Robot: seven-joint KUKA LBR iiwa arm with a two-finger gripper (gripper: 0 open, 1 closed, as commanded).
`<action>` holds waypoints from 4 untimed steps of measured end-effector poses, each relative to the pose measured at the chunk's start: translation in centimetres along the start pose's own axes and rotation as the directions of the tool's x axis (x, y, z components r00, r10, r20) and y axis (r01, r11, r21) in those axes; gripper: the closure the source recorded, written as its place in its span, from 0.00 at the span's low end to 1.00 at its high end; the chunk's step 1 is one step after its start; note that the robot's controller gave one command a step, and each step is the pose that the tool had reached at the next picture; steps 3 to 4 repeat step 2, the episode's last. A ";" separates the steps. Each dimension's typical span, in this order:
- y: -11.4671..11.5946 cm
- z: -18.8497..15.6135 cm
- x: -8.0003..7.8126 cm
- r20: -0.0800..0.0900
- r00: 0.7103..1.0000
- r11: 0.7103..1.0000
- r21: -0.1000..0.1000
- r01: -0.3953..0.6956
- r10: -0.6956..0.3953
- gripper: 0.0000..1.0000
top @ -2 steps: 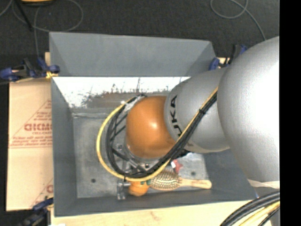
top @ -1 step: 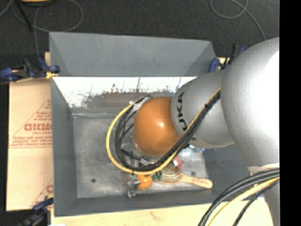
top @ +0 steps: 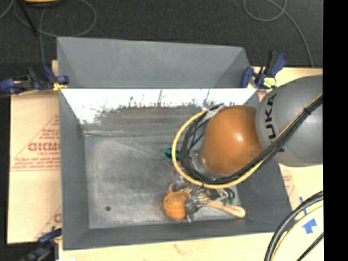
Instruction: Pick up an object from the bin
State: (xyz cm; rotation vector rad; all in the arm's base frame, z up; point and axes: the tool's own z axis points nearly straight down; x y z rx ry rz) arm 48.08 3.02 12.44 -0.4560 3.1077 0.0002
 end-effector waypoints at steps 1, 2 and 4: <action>0.1 0.0 0.0 0.000 1.000 1.000 -0.001 0.000 0.000 1.00; 1.5 -9.9 0.5 0.001 0.999 0.999 -0.001 0.036 -0.036 1.00; 1.5 -9.9 0.5 0.001 0.999 0.999 -0.001 0.036 -0.036 1.00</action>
Offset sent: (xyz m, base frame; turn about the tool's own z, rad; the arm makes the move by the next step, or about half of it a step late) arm -0.0094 0.0124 0.0986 -0.0391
